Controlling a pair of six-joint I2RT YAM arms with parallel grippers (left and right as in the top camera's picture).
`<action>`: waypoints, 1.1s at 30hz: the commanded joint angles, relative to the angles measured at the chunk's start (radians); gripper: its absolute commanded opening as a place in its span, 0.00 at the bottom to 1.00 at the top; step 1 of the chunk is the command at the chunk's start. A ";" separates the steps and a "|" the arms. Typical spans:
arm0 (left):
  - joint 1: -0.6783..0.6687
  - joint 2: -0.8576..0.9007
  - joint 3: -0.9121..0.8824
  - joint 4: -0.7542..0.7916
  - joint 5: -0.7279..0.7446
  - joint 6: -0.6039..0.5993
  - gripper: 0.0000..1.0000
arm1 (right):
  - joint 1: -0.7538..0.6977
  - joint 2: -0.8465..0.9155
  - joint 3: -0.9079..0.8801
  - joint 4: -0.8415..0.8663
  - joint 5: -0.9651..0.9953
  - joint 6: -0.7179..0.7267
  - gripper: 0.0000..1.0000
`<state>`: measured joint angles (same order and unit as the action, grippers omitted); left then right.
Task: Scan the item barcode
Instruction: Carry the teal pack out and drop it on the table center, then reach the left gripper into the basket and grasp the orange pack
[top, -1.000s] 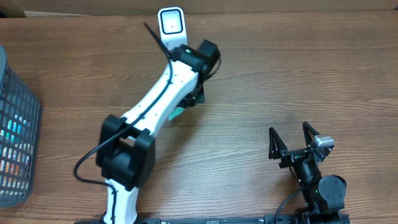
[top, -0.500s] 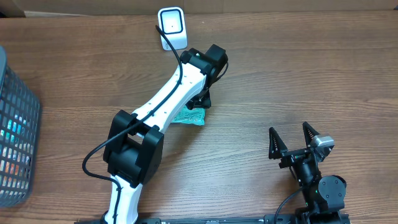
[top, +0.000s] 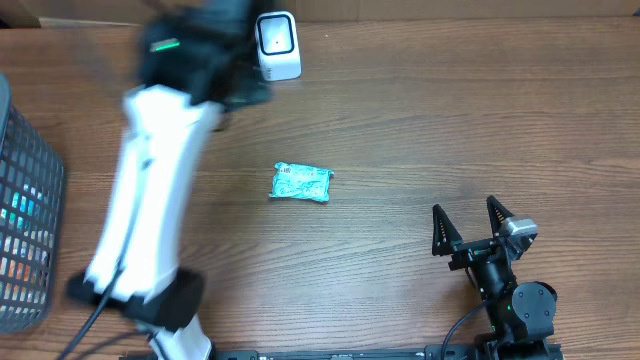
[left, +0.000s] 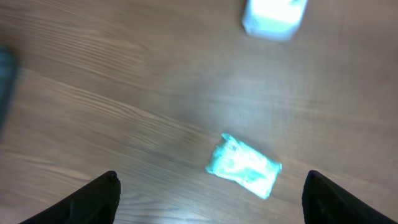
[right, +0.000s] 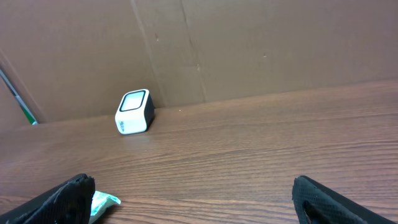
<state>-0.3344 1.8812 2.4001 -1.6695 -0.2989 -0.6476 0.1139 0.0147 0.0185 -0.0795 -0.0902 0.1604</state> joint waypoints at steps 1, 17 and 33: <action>0.127 -0.143 0.034 -0.020 -0.005 0.074 0.78 | 0.005 -0.012 -0.010 0.003 0.000 -0.002 1.00; 0.841 -0.336 0.012 -0.020 0.065 0.138 0.80 | 0.005 -0.012 -0.010 0.004 0.000 -0.001 1.00; 1.316 -0.185 -0.161 -0.010 0.241 0.145 0.78 | 0.005 -0.012 -0.010 0.003 0.000 -0.002 1.00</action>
<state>0.9253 1.6669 2.2997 -1.6848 -0.0879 -0.5224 0.1139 0.0147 0.0185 -0.0799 -0.0898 0.1600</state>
